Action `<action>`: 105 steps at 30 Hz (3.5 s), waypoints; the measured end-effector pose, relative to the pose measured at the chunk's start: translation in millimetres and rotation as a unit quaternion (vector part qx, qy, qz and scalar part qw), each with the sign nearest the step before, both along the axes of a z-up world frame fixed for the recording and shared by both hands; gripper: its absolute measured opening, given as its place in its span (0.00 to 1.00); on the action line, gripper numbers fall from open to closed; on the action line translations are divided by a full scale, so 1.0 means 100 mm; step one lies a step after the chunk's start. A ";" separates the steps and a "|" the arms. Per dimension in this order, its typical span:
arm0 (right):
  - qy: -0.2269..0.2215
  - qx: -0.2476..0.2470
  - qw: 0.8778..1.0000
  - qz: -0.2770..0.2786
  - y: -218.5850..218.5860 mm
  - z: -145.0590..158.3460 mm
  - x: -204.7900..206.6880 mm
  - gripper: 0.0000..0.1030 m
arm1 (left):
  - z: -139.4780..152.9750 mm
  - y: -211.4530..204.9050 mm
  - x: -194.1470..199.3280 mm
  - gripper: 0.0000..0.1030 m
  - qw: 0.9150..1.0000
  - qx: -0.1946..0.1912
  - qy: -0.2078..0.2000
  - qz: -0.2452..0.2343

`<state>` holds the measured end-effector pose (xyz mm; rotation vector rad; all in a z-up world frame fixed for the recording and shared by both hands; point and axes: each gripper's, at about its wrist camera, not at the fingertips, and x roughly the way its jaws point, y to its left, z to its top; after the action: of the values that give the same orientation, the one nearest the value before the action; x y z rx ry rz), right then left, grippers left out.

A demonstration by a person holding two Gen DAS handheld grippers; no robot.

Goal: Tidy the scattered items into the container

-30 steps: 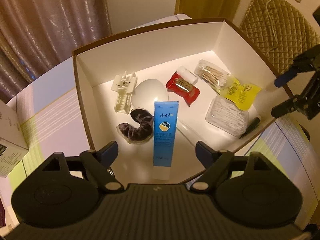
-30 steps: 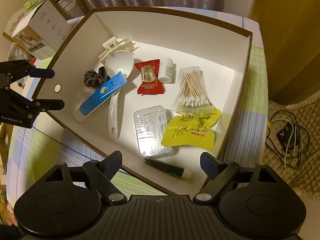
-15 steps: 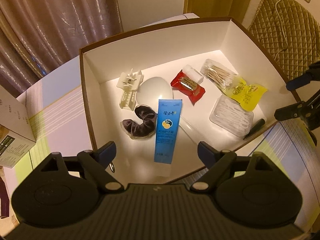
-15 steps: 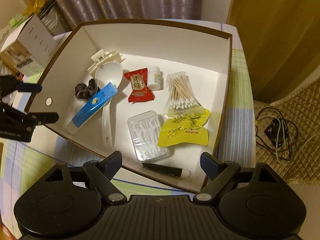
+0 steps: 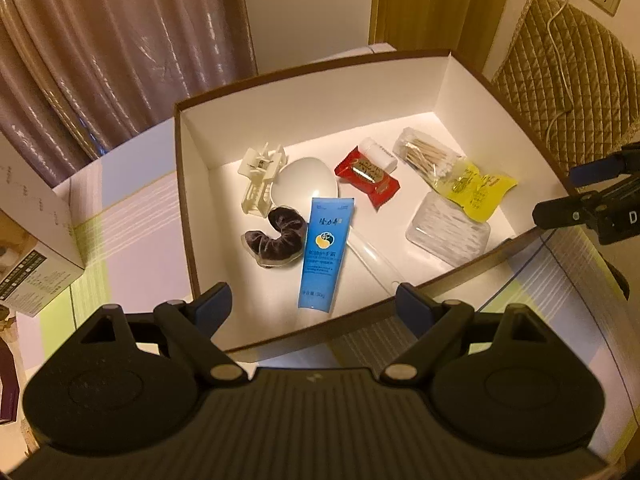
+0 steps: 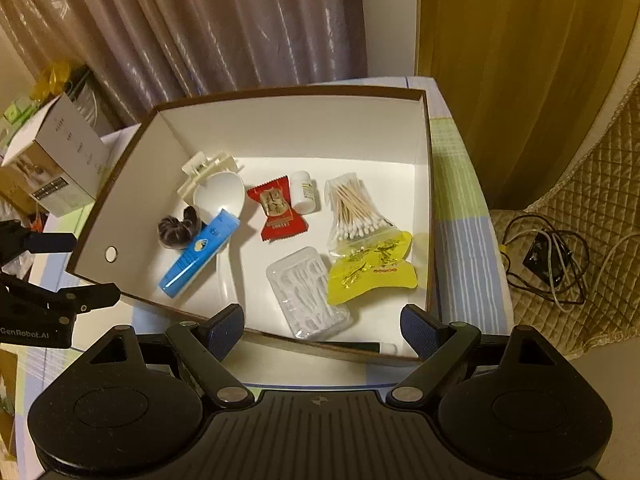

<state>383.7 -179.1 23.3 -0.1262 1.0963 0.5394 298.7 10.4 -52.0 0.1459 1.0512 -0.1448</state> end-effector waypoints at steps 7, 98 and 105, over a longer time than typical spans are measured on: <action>-0.005 0.008 1.000 -0.012 -0.04 0.07 -0.17 0.88 | 0.08 -0.06 -0.20 0.84 1.000 -0.001 -0.009 0.007; -0.136 0.054 0.989 0.013 -0.50 0.67 -1.91 0.88 | 0.79 -0.59 -2.18 0.94 0.976 0.003 -0.161 0.143; -0.133 0.058 0.989 0.013 -0.51 0.66 -1.94 0.88 | 0.77 -0.59 -2.20 0.95 0.977 0.005 -0.156 0.146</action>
<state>190.1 -230.1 89.8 -0.1072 0.8022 0.5895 78.7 -48.4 25.3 0.0202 0.7485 0.1474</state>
